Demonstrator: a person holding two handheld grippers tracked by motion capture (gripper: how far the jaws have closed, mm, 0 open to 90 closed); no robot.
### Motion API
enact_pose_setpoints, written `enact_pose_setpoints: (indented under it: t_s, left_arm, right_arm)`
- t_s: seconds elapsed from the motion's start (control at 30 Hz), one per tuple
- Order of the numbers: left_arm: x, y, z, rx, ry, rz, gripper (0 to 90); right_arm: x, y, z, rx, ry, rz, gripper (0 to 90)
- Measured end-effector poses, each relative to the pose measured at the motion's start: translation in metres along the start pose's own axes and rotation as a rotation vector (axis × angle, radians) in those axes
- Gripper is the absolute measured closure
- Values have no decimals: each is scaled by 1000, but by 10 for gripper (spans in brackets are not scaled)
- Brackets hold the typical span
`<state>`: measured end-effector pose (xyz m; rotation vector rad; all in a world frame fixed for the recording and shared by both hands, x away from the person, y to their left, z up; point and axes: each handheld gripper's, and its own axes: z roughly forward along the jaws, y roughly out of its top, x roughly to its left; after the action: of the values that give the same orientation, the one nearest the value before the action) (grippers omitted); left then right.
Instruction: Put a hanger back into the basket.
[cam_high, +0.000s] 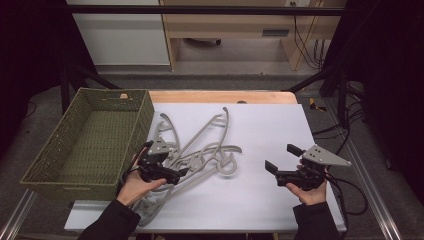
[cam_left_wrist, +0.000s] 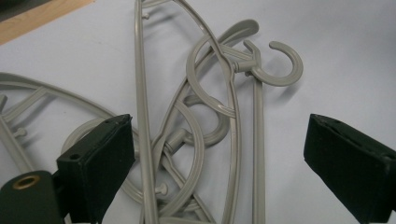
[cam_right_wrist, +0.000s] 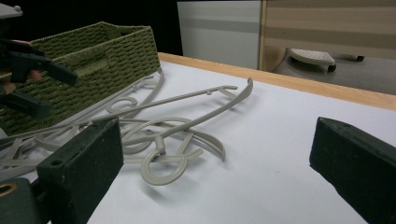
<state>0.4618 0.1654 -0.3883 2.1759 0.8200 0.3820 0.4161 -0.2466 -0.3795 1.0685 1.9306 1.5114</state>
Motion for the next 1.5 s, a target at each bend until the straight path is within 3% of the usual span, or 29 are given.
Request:
enact_pose_setpoints:
  t_s: [0.2,0.4,0.57,0.93,1.1,1.23,1.5]
  left_arm:
    - [-3,9,18,63,-5,28,93]
    - [-2,12,33,102,-4,29,137]
    - [2,11,45,147,-20,25,252]
    - [-4,10,65,213,-33,71,424]
    - [-5,9,70,238,-75,80,535]
    - [-9,8,74,271,-80,111,621]
    - [-9,6,81,304,-87,115,684]
  right_arm:
    - [0,0,1,3,2,1,30]
    - [0,0,1,6,3,3,30]
    - [0,-1,3,9,4,2,30]
    - [0,-1,4,15,7,-1,30]
    - [1,-2,5,17,5,1,30]
    - [1,-2,5,17,7,1,30]
    - [1,-2,5,16,12,4,31]
